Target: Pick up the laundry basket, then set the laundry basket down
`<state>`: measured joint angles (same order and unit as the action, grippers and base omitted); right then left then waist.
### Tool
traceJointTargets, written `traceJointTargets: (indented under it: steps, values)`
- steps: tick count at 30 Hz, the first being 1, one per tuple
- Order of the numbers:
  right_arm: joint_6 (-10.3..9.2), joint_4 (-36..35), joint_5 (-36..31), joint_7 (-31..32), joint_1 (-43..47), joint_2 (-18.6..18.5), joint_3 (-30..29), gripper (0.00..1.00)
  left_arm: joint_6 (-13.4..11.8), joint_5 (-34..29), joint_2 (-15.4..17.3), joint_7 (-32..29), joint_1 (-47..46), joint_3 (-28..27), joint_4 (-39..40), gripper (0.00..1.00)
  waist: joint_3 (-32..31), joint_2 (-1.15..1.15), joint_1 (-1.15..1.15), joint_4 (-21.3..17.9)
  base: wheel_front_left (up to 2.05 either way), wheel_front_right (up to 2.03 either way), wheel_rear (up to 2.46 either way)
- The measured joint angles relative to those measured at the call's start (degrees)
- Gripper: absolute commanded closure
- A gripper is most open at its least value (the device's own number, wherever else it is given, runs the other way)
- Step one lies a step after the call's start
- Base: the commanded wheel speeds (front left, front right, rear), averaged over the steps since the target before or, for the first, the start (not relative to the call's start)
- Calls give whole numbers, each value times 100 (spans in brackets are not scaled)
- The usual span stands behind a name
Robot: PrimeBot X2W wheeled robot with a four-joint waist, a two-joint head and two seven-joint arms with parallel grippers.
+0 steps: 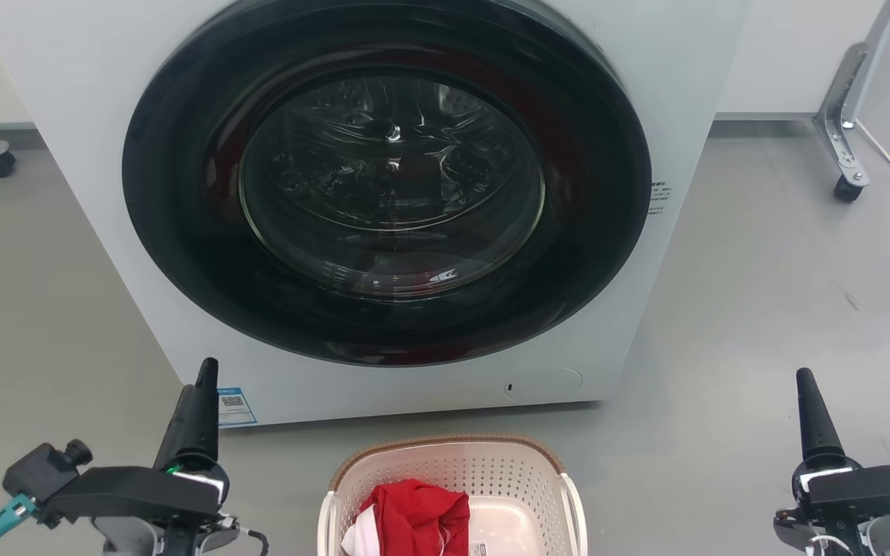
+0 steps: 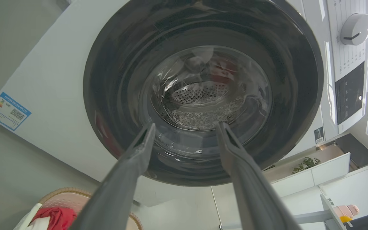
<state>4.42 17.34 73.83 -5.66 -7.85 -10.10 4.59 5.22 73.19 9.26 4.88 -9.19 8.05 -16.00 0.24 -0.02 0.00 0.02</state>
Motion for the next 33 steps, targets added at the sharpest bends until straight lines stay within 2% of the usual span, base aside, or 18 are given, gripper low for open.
traceJointTargets:
  steps: [11, 33]
  values:
    - [-320, -104, -1340, -164, -103, -215, 300, 0, -331, -1261, 180, 191, -131, 378, 160, 0, -21, 0, 0, 10, 0, 0, 0]
    - [-697, -40, -3599, -509, -220, -450, 875, 0, -806, -3285, 349, 577, -201, 953, 192, 0, 5, 1, 0, 20, 0, 0, 0]
